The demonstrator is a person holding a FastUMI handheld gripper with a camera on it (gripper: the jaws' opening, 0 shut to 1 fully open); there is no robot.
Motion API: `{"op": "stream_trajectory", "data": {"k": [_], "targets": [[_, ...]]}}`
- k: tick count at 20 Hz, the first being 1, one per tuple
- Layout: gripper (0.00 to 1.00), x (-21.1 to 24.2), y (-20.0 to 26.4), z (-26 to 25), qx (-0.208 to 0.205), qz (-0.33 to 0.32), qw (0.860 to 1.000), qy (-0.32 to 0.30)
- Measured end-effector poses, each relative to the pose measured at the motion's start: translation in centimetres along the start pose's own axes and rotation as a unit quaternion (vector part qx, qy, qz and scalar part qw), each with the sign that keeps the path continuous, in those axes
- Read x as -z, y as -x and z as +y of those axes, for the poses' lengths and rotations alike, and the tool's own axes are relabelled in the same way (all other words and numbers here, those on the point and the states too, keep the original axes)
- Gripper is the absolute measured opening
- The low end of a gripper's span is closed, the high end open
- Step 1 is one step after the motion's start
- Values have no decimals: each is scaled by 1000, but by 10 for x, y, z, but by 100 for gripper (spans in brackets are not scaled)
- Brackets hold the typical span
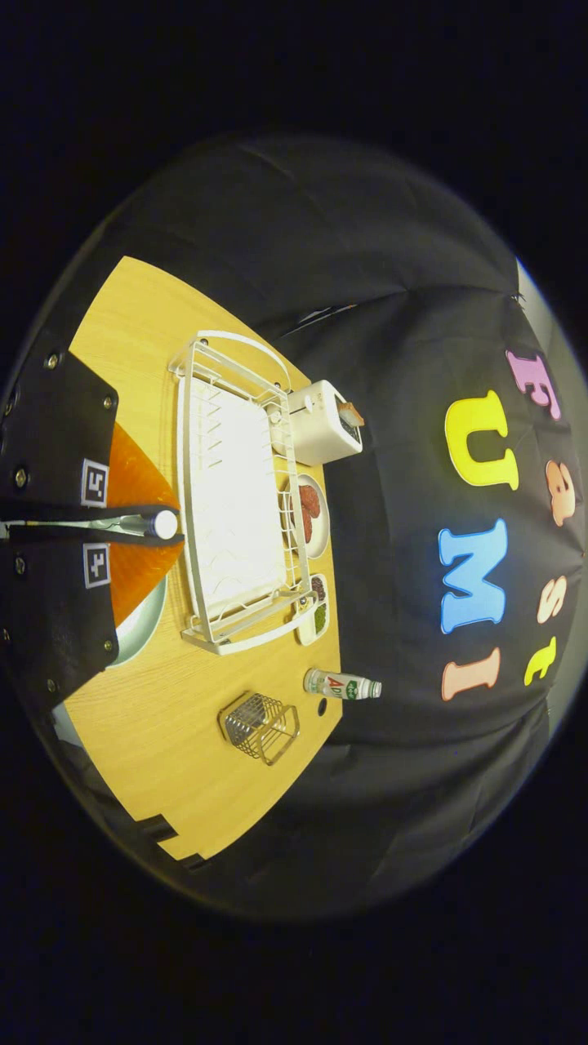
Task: Take the plate from the dish rack, then take the spoon from the basket and place it into the plate.
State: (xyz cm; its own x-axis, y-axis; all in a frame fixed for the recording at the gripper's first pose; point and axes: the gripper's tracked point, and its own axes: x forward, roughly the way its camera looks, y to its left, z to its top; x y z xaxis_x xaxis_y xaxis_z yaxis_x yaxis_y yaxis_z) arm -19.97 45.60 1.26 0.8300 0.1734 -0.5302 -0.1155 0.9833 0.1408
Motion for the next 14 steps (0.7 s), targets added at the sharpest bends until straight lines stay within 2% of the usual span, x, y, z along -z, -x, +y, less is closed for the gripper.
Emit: {"op": "stream_trajectory", "data": {"k": [4, 6, 9, 12, 14], "targets": [[3, 1, -6, -6, 1, -2, 1000, 11], [9, 1, -6, -10, 2, 0, 1000, 9], [14, -2, -6, -23, 22, 1, 1000, -3], [14, -5, -6, -35, 41, -4, 999, -12], [18, -11, -5, -44, 53, -10, 998, -14]]}}
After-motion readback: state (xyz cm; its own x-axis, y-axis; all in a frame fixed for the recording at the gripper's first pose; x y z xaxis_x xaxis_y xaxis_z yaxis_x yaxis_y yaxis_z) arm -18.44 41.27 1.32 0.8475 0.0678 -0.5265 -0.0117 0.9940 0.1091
